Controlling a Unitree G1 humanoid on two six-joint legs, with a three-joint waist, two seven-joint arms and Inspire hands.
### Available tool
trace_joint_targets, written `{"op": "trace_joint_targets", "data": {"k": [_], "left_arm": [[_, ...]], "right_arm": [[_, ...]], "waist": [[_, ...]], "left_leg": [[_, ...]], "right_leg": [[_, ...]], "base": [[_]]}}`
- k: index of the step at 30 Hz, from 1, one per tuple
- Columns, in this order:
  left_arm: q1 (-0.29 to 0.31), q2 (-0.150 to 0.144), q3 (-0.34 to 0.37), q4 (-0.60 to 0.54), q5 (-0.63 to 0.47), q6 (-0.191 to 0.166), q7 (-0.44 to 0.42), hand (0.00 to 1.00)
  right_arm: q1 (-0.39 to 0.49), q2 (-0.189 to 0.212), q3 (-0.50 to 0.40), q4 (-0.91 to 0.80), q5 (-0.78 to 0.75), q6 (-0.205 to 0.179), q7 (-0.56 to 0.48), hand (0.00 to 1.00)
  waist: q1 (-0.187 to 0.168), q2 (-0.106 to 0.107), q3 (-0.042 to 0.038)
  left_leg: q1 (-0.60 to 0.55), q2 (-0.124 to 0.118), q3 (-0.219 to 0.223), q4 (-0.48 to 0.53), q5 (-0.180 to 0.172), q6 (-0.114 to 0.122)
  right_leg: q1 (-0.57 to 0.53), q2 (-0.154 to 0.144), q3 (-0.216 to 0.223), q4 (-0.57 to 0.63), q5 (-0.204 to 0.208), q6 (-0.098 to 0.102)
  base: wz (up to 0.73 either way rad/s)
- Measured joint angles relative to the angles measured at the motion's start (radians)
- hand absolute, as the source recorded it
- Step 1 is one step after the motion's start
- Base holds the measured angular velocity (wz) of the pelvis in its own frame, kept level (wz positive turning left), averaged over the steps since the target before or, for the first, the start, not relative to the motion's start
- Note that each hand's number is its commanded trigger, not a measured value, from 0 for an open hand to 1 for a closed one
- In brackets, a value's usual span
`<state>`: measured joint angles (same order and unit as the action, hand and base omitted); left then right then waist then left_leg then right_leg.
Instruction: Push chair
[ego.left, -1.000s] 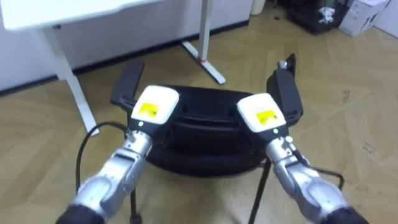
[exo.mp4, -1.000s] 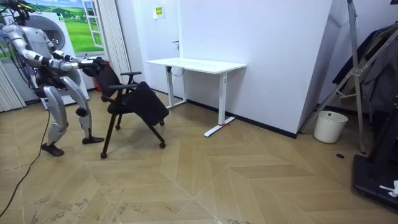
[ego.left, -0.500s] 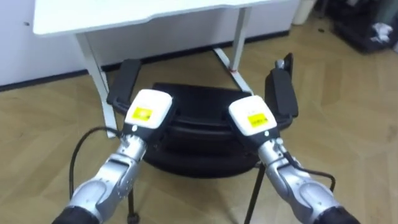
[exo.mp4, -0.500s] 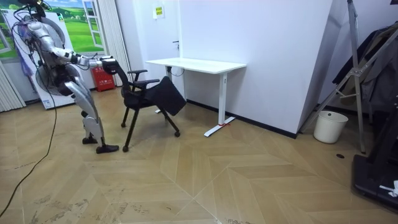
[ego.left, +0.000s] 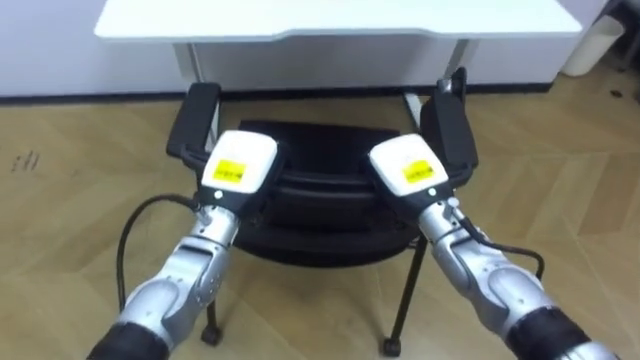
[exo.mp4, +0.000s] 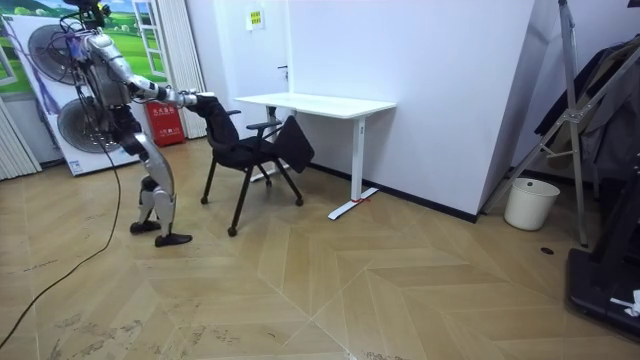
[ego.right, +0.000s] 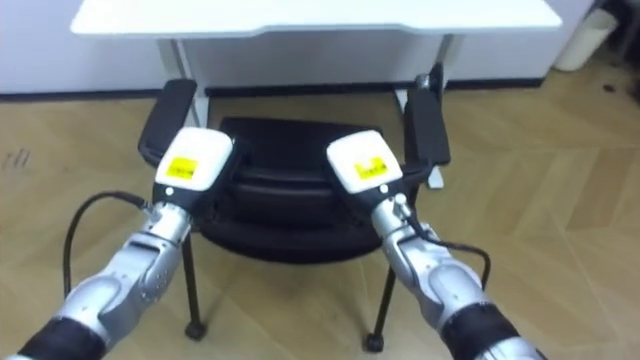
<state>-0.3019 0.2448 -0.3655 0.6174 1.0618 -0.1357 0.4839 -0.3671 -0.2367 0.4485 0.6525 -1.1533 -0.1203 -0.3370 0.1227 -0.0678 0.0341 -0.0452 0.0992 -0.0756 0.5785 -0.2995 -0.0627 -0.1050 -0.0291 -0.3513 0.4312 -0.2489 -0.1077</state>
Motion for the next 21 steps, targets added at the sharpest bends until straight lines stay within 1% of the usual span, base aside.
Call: {"op": "trace_joint_targets", "data": {"k": [1, 2, 3, 4, 5, 6, 7, 9, 11, 12, 13, 14, 15, 16, 17, 18, 19, 20, 21], "left_arm": [[0.001, 0.0, -0.001, 0.01, 0.0, -0.002, 0.003, 1.0], [0.003, 0.0, -0.007, 0.013, 0.0, -0.002, 0.005, 1.0], [0.003, 0.001, -0.011, 0.012, 0.0, -0.002, 0.005, 1.0], [0.005, 0.002, -0.014, 0.008, 0.0, -0.002, 0.004, 1.0], [0.006, 0.002, -0.014, 0.007, -0.001, -0.002, 0.004, 1.0], [0.008, 0.0, -0.013, 0.005, -0.001, -0.001, 0.005, 1.0], [0.012, -0.003, -0.013, 0.003, -0.001, 0.003, 0.005, 1.0], [0.016, -0.007, -0.014, 0.002, -0.001, 0.005, 0.007, 1.0], [0.023, -0.011, -0.014, 0.001, 0.001, 0.007, 0.012, 1.0], [0.037, -0.011, -0.017, -0.006, 0.001, 0.01, 0.017, 1.0], [0.05, -0.01, -0.026, -0.015, 0.001, 0.013, 0.017, 1.0], [0.067, -0.011, -0.03, -0.029, 0.004, 0.016, 0.016, 1.0], [0.075, -0.011, -0.029, -0.038, 0.01, 0.017, 0.016, 1.0], [0.096, -0.007, -0.029, -0.056, 0.011, 0.018, 0.019, 1.0], [0.108, -0.002, -0.029, -0.074, 0.011, 0.018, 0.021, 1.0], [0.108, -0.001, -0.029, -0.079, 0.011, 0.019, 0.022, 1.0], [0.106, 0.001, -0.029, -0.088, 0.011, 0.022, 0.023, 1.0], [0.102, 0.001, -0.029, -0.09, 0.011, 0.022, 0.023, 1.0], [0.092, 0.003, -0.026, -0.089, 0.01, 0.022, 0.023, 1.0]], "right_arm": [[0.002, 0.0, 0.0, 0.009, 0.003, -0.01, 0.002, 1.0], [0.006, 0.0, 0.001, 0.012, 0.007, -0.014, 0.003, 1.0], [0.008, 0.0, 0.001, 0.012, 0.009, -0.014, 0.003, 1.0], [0.013, 0.0, 0.001, 0.012, 0.009, -0.014, 0.002, 1.0], [0.014, 0.0, 0.001, 0.01, 0.009, -0.014, 0.002, 1.0], [0.014, -0.001, 0.001, 0.009, 0.009, -0.016, 0.0, 1.0], [0.015, -0.003, 0.002, 0.008, 0.01, -0.016, 0.0, 1.0], [0.016, -0.006, 0.003, 0.008, 0.009, -0.018, 0.001, 1.0], [0.019, -0.008, 0.003, 0.009, 0.008, -0.02, 0.001, 1.0], [0.029, -0.006, 0.003, 0.007, 0.007, -0.022, -0.001, 1.0], [0.047, -0.009, 0.003, -0.002, 0.007, -0.021, -0.007, 1.0], [0.068, -0.013, 0.003, -0.014, 0.004, -0.022, -0.017, 1.0], [0.076, -0.013, 0.002, -0.019, -0.001, -0.022, -0.022, 1.0], [0.089, -0.009, 0.002, -0.026, -0.013, -0.022, -0.029, 1.0], [0.101, -0.01, -0.001, -0.041, -0.018, -0.019, -0.038, 1.0], [0.104, -0.01, -0.001, -0.046, -0.019, -0.017, -0.043, 1.0], [0.103, -0.009, -0.001, -0.051, -0.02, -0.011, -0.05, 1.0], [0.103, -0.009, -0.001, -0.056, -0.02, -0.007, -0.052, 1.0], [0.094, -0.009, -0.001, -0.059, -0.02, 0.0, -0.053, 1.0]], "waist": [[0.001, -0.001, 0.0025], [0.004, -0.001, 0.0039], [0.003, -0.001, 0.004], [0.001, -0.002, 0.0038], [0.001, -0.002, 0.0035], [-0.003, -0.005, 0.004], [-0.007, -0.006, 0.0028], [-0.007, -0.017, 0.0087], [-0.005, -0.019, 0.0082], [-0.004, -0.02, 0.0076], [-0.005, -0.021, 0.0064], [-0.002, -0.02, -0.0043], [0.003, -0.021, -0.0054], [0.015, -0.025, -0.0144], [0.016, -0.026, -0.0229], [0.015, -0.032, -0.0251], [0.017, -0.045, -0.0265], [0.018, -0.05, -0.0282], [0.019, -0.053, -0.0267]], "left_leg": [[-0.018, 0.012, 0.0, 0.071, 0.001, 0.0], [-0.034, 0.024, 0.002, 0.135, 0.01, -0.006], [-0.042, 0.031, 0.006, 0.164, 0.017, -0.014], [-0.057, 0.04, 0.008, 0.21, 0.035, -0.013], [-0.063, 0.045, 0.013, 0.224, 0.043, -0.014], [-0.071, 0.046, 0.018, 0.241, 0.056, -0.007], [-0.076, 0.046, 0.025, 0.239, 0.062, -0.008], [-0.104, 0.038, 0.041, 0.214, 0.051, 0.002], [-0.166, 0.01, 0.056, 0.173, 0.049, 0.004], [-0.199, -0.004, 0.079, 0.104, 0.052, 0.005], [-0.228, -0.019, 0.11, 0.013, 0.063, 0.006], [-0.242, -0.033, 0.149, -0.105, 0.113, 0.022], [-0.245, -0.042, 0.154, -0.146, 0.161, 0.035], [-0.231, -0.058, 0.151, -0.21, 0.241, 0.047], [-0.207, -0.081, 0.147, -0.25, 0.293, 0.065], [-0.197, -0.093, 0.149, -0.262, 0.298, 0.075], [-0.185, -0.106, 0.163, -0.275, 0.306, 0.082], [-0.184, -0.11, 0.169, -0.277, 0.307, 0.087], [-0.182, -0.114, 0.184, -0.277, 0.298, 0.094]], "right_leg": [[0.029, 0.004, -0.019, 0.011, -0.026, -0.004], [0.054, 0.006, -0.04, 0.022, -0.048, -0.012], [0.067, 0.008, -0.051, 0.023, -0.057, -0.014], [0.087, 0.012, -0.063, 0.022, -0.07, -0.016], [0.094, 0.014, -0.065, 0.022, -0.076, -0.017], [0.106, 0.015, -0.072, 0.014, -0.083, -0.018], [0.121, 0.014, -0.075, -0.002, -0.084, -0.017], [0.141, 0.012, -0.077, -0.024, -0.086, -0.013], [0.161, 0.008, -0.076, -0.039, -0.09, -0.005], [0.181, 0.004, -0.077, -0.05, -0.093, 0.001], [0.199, -0.002, -0.086, -0.063, -0.099, 0.011], [0.213, -0.004, -0.083, -0.071, -0.106, 0.023], [0.22, -0.006, -0.071, -0.071, -0.11, 0.029], [0.229, -0.013, -0.046, -0.073, -0.116, 0.041], [0.23, -0.021, -0.02, -0.073, -0.125, 0.06], [0.228, -0.029, -0.012, -0.073, -0.129, 0.068], [0.227, -0.045, 0.0, -0.078, -0.13, 0.08], [0.228, -0.049, 0.004, -0.088, -0.128, 0.085], [0.23, -0.058, 0.013, -0.098, -0.124, 0.094]], "base": [[0.49], [0.36], [0.35], [0.27], [0.32], [0.27], [0.26], [0.12], [-0.03], [-0.08], [-0.07], [-0.09], [-0.35], [-0.43], [-0.38], [-0.22], [-0.15], [-0.23], [-0.21]]}}
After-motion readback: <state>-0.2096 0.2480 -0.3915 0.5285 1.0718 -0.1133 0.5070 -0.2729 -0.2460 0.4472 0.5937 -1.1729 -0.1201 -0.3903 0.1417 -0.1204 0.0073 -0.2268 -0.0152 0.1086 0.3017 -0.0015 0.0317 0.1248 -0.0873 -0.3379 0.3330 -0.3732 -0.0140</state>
